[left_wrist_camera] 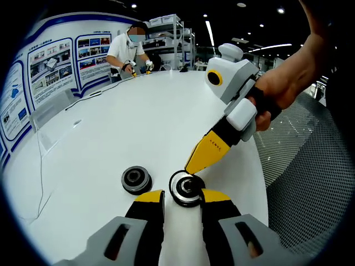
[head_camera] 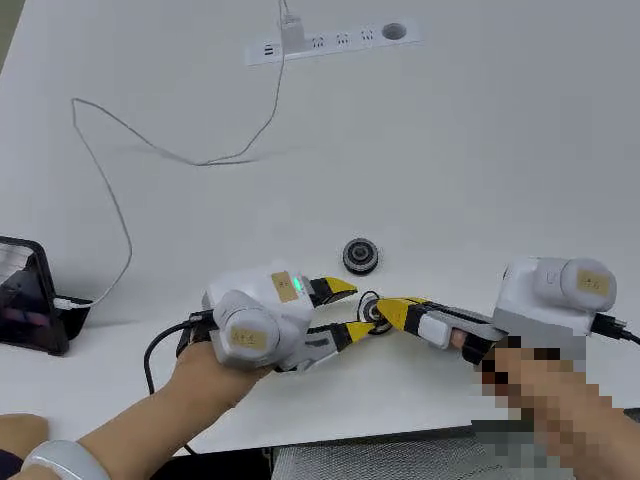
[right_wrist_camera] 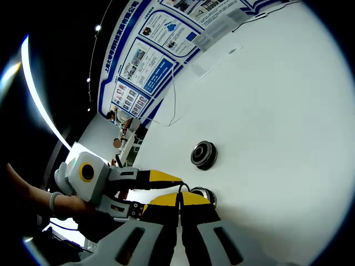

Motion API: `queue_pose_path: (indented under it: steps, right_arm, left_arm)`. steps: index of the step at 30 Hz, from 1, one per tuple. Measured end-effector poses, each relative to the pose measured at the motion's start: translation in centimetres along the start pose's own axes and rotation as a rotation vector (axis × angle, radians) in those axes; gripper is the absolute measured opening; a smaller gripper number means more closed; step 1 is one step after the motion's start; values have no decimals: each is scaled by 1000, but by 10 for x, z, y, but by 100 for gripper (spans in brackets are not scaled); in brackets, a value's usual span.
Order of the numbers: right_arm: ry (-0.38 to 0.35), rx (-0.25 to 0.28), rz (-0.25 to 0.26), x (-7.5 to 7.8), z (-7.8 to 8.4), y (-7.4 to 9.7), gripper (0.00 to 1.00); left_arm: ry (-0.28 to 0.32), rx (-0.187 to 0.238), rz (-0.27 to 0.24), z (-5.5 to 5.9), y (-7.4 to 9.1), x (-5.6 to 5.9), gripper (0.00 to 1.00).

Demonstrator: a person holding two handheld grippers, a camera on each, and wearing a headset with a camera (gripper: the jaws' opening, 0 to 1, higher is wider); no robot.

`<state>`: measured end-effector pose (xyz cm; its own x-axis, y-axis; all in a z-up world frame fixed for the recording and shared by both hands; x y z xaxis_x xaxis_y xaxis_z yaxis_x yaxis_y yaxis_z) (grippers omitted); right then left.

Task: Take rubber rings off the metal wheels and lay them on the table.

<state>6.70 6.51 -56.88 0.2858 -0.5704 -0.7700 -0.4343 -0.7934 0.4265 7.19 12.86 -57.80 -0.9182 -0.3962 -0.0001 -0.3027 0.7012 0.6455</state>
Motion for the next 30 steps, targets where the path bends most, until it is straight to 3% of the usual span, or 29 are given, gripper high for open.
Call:
queue_pose_path:
  steps: [14,30]
  right_arm:
    - [-11,28,-21,-9,-3,5,2]
    - [-34,117,37,14,-27,29,2]
  left_arm:
    - [8,10,-1,0,1,-1,26]
    - [8,16,-2,-2,2,0,26]
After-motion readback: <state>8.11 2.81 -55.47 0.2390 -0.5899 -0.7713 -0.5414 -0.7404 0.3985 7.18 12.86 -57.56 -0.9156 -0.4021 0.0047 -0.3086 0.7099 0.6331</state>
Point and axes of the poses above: the centre of the closed fingertips' face, and the gripper's own axes: y roughly backward along the fingers, x roughly to its right, z roughly out of its underside, the point moved 3 cm from there along y, roughly backward along the fingers, and after that the axes turned 4 degrees about -x, right-handed, at the moved point
